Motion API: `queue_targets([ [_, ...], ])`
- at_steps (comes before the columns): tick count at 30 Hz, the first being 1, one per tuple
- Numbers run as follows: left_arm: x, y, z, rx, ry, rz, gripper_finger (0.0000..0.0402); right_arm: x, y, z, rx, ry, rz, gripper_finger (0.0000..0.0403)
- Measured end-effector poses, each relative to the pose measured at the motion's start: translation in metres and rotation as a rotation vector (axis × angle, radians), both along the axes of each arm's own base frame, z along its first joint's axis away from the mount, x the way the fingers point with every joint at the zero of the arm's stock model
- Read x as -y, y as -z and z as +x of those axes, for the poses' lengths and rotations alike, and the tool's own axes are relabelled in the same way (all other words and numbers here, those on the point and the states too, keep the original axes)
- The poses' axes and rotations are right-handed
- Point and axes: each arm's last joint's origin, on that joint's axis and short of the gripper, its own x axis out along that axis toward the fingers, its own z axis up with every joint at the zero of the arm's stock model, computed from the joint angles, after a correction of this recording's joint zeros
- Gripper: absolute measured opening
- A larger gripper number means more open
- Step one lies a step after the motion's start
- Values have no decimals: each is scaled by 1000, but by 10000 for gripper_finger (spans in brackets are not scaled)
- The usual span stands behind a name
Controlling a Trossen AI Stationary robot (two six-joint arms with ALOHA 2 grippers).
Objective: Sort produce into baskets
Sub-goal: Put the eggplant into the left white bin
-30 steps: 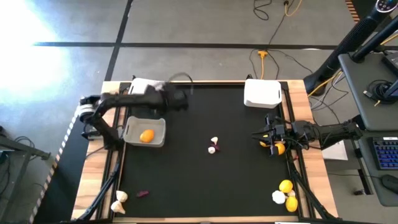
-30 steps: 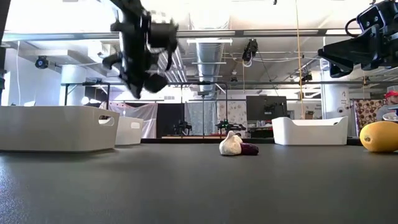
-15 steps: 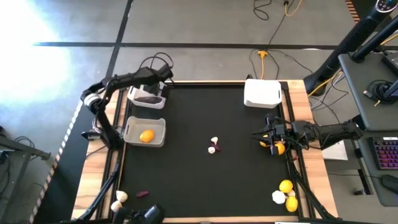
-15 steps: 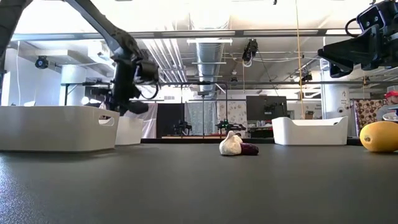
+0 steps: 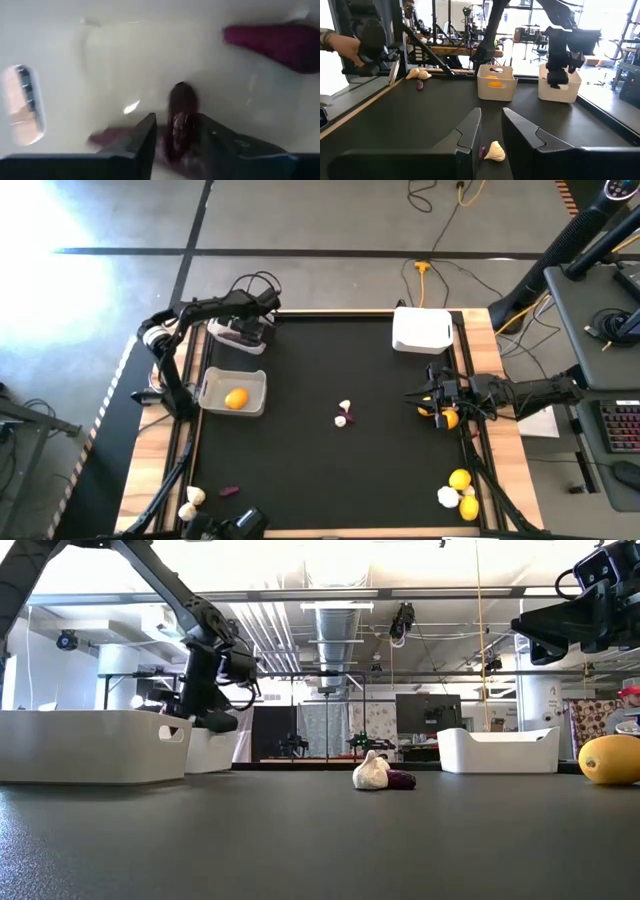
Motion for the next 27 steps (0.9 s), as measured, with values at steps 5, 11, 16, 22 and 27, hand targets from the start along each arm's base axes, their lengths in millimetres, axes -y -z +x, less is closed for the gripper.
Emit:
queue_targets([
  [5, 19, -25, -4, 8, 30, -20, 172, 0, 0, 0, 0, 0, 0, 68],
  [11, 64, -62, 16, 193, 122, 13, 200, 0, 0, 0, 0, 0, 0, 68],
  [16, 122, -86, 54, 364, 345, 150, 203, 0, 0, 0, 0, 0, 0, 68],
  [22, 210, -86, 108, 511, 710, 290, 203, 0, 0, 0, 0, 0, 0, 68],
  [27, 271, -55, 148, 618, 906, 322, 203, 0, 0, 0, 0, 0, 0, 68],
])
